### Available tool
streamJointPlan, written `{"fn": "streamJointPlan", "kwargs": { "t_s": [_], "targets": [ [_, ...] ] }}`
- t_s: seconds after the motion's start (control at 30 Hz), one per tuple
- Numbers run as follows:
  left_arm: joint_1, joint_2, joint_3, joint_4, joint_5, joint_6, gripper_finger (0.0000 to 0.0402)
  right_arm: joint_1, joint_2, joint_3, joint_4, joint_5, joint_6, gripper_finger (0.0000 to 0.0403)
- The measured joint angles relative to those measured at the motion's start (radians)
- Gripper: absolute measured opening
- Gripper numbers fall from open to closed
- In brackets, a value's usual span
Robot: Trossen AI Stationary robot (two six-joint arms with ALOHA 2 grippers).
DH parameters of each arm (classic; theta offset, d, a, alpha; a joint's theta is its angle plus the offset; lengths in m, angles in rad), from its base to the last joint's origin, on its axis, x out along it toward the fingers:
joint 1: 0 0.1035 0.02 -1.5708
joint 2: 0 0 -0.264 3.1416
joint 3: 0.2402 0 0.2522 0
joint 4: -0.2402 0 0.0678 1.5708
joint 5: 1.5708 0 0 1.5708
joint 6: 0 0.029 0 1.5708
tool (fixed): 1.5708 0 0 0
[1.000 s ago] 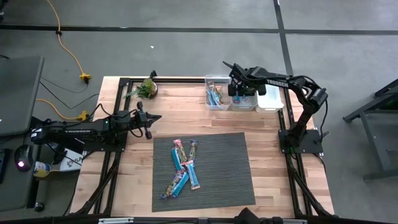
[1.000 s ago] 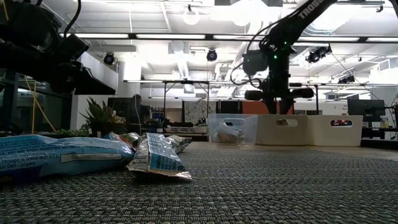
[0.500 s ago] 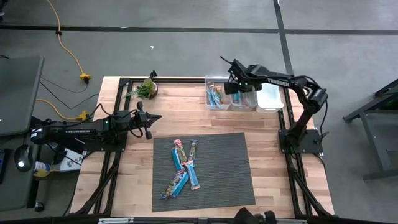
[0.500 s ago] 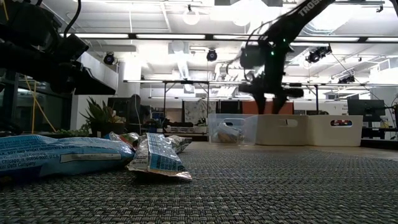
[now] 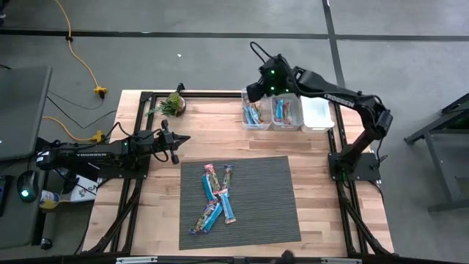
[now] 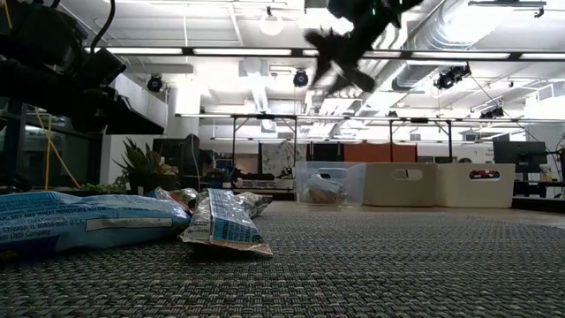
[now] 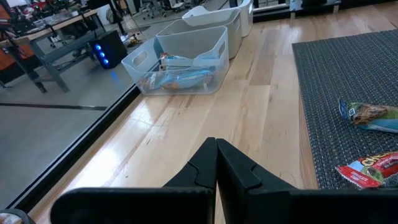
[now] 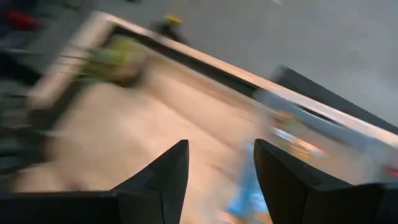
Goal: Pick and place Granola Bars by type
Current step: Put the blue granola bar into the white bin
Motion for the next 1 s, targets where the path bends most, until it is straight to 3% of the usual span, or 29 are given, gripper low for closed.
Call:
{"fn": "streamJointPlan", "kwargs": {
  "t_s": [0.23, 0.5, 0.73, 0.83, 1.0],
  "targets": [
    [0.000, 0.000, 0.000, 0.000, 0.000, 0.000, 0.0001, 0.144, -0.008, 0.055, 0.180, -0.110, -0.074, 0.0165],
    [0.000, 0.000, 0.000, 0.000, 0.000, 0.000, 0.0001, 0.300, -0.008, 0.057, 0.245, -0.118, -0.181, 0.0165],
    [0.000, 0.000, 0.000, 0.000, 0.000, 0.000, 0.0001, 0.426, -0.005, 0.057, 0.253, -0.109, -0.109, 0.0165],
    [0.000, 0.000, 0.000, 0.000, 0.000, 0.000, 0.0001, 0.480, 0.001, 0.057, 0.257, -0.035, -0.002, 0.0165],
    [0.000, 0.000, 0.000, -0.001, 0.000, 0.000, 0.0001, 0.559, 0.043, 0.057, 0.268, 0.211, 0.251, 0.0165]
  ]
}}
